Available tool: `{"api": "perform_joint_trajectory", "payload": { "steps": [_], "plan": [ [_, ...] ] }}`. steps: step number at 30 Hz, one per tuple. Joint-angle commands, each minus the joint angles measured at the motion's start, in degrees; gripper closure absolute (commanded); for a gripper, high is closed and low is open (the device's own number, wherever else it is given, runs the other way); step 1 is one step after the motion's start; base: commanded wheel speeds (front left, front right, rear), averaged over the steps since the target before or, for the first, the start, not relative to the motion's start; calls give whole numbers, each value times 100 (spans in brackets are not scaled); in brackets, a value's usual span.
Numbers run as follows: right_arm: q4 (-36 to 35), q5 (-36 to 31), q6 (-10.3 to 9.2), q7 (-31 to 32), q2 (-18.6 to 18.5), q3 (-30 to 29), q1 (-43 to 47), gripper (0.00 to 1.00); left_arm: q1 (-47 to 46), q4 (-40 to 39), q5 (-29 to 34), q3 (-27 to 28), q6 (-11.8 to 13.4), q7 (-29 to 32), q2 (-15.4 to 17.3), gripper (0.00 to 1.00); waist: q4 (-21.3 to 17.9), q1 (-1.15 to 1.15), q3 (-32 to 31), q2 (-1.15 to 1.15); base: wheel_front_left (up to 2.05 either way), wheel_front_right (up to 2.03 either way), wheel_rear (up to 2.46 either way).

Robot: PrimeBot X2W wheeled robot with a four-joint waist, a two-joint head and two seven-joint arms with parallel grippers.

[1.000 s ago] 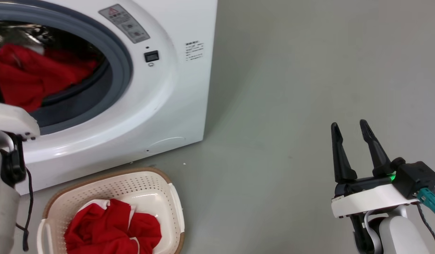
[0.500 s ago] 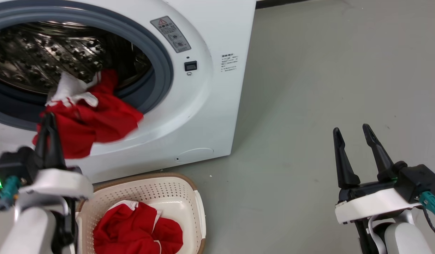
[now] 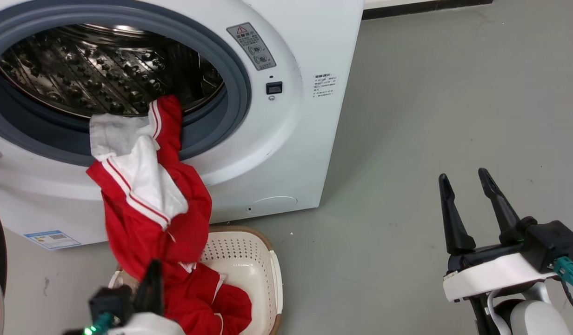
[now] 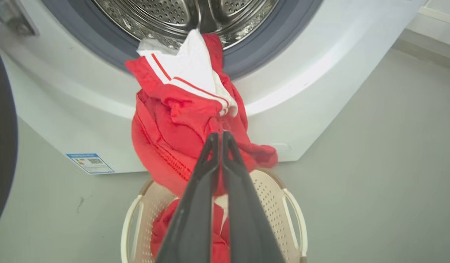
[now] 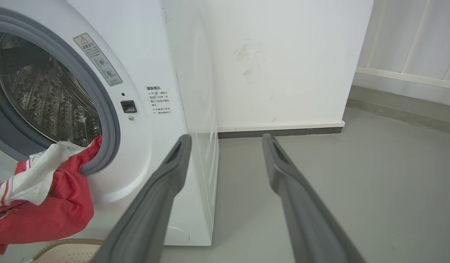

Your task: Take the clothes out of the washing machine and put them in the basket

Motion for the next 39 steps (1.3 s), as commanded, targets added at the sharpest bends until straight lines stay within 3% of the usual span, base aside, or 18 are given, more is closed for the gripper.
{"api": "perform_joint_trajectory", "payload": {
  "steps": [1,15,25,29,39],
  "plan": [
    [-71,-41,-2,19,0,19,19,0,74,244,-70,-68,-75,-73,-118,100,-10,1,67,0,0,0,0],
    [-382,-21,-2,35,2,37,-267,0,-797,2627,-127,-305,-779,-546,-856,100,-274,1,1094,0,0,0,0],
    [-342,100,-2,-118,2,99,-594,0,-1738,4125,-18,-221,-1160,-582,-955,100,-516,1,1924,0,0,0,0],
    [-317,137,-2,-166,2,124,-685,0,-2006,4506,16,-163,-1201,-583,-958,100,-573,1,2145,0,0,0,0],
    [-336,248,-2,-326,2,287,-972,0,-3072,5673,192,-145,-1365,-579,-703,100,-775,1,2952,0,0,0,0]
  ]
}}
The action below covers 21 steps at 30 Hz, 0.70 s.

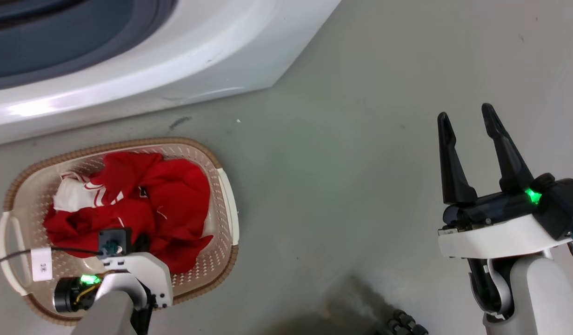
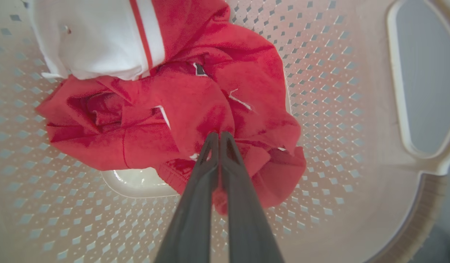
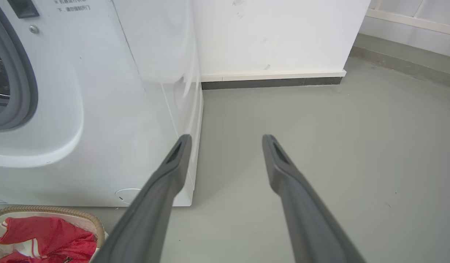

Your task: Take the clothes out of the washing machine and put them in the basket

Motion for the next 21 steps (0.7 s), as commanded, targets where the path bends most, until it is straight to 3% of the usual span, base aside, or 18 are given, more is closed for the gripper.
{"api": "perform_joint_trajectory", "payload": {
  "steps": [1,11,12,13,14,15,21],
  "plan": [
    [-5,46,-2,-42,3,23,-112,0,-122,94,51,-15,-34,-13,50,100,-108,-1,227,0,0,0,0],
    [199,122,-2,-204,3,95,-233,0,-628,1010,194,-274,-222,192,139,100,-302,-1,424,0,0,0,0],
    [218,127,-2,-217,3,97,-241,0,-642,1052,174,-273,-222,199,130,89,-305,-1,418,0,0,0,0],
    [233,133,-2,-225,3,101,-247,0,-651,1089,146,-265,-216,209,116,56,-309,-1,409,0,0,0,0],
    [250,130,-2,-230,3,105,-252,0,-660,1115,129,-255,-210,216,100,12,-310,-1,397,0,0,0,0],
    [266,122,-2,-235,3,104,-255,0,-661,1133,120,-255,-208,224,80,0,-306,-1,377,0,0,0,0],
    [316,39,-2,-255,3,65,-227,0,-537,1235,-14,-190,-185,191,-32,0,-229,-1,67,0,0,0,0]
  ]
}}
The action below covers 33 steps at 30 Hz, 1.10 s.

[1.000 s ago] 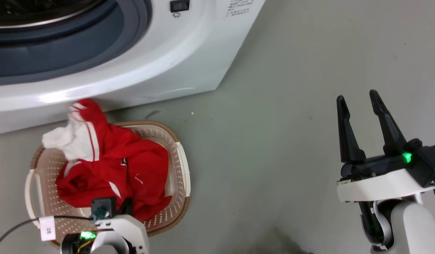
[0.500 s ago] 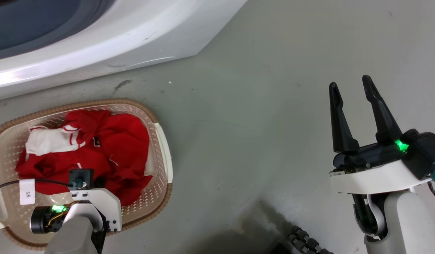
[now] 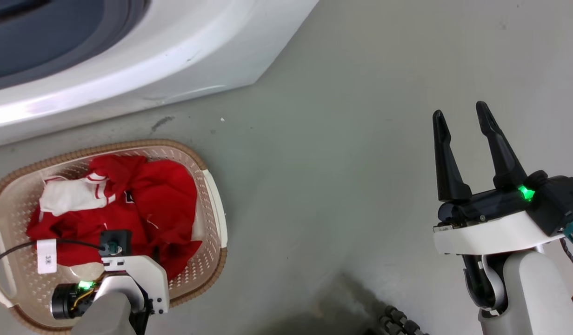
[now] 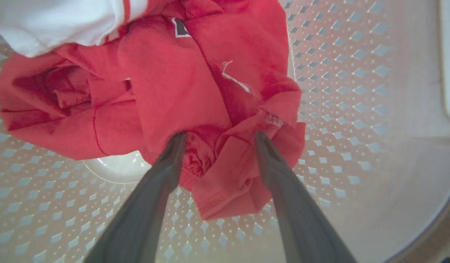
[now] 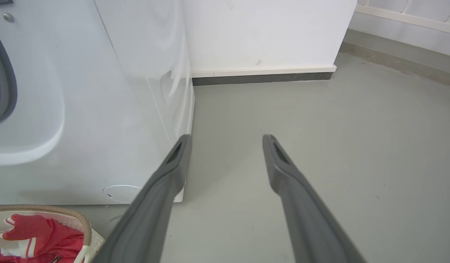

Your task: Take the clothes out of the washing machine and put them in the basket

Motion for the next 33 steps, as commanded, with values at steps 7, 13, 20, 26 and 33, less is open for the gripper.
{"api": "perform_joint_trajectory", "payload": {
  "steps": [7,13,20,26,33],
  "plan": [
    [108,-63,-2,37,1,-55,124,0,413,59,-209,106,-23,-122,-223,0,171,-1,-979,0,0,0,0],
    [162,-106,-2,174,1,-112,385,0,726,-29,-355,248,-34,-218,-423,0,382,-1,-1757,0,0,0,0],
    [97,-198,-2,383,1,-230,706,0,1120,-952,-264,495,126,-225,-456,0,671,-1,-2418,0,0,0,0],
    [-4,-322,-2,559,1,-293,934,0,1461,-2082,15,879,275,-227,-526,0,960,-1,-2790,0,0,0,0],
    [-97,-411,-2,730,2,-341,1217,0,1958,-4044,656,1620,371,-227,-678,0,1326,-1,-3160,0,0,0,0]
  ]
}}
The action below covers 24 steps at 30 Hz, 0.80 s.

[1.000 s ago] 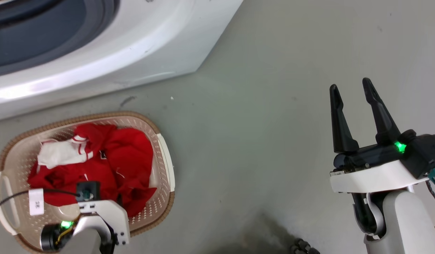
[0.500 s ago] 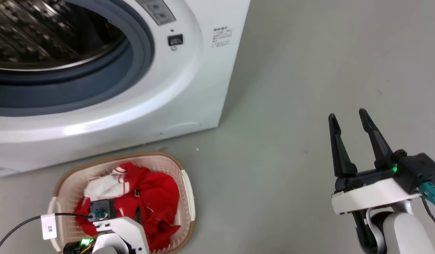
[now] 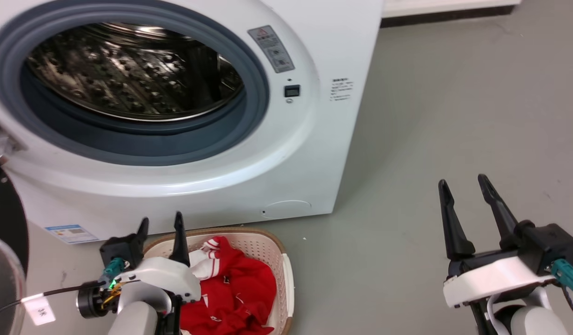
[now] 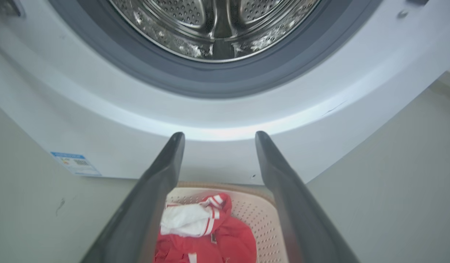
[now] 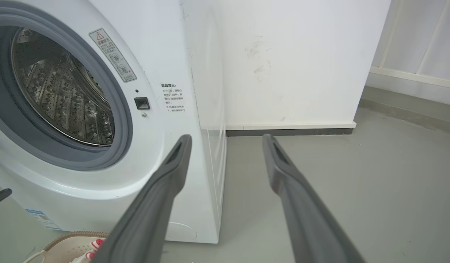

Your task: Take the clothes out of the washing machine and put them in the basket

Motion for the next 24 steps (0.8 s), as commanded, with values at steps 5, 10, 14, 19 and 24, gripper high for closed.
{"api": "perform_joint_trajectory", "payload": {
  "steps": [5,10,14,19,24],
  "plan": [
    [-28,-82,-2,84,3,-24,256,0,331,-1141,448,303,-55,-13,-101,0,313,1,-293,0,0,0,0],
    [-23,-131,-2,147,4,-40,366,0,608,-1943,794,403,-69,-14,-100,0,407,1,-481,0,0,0,0],
    [-15,-148,-2,173,4,-60,455,0,789,-2302,969,414,-60,-14,-47,0,441,1,-597,0,0,0,0],
    [-23,-170,-2,205,4,-112,577,0,1092,-2688,1250,366,8,-14,111,0,466,1,-762,0,0,0,0],
    [-13,-271,-2,236,4,-176,728,0,1437,-2927,1396,325,100,137,241,0,484,1,-928,0,0,0,0]
  ]
}}
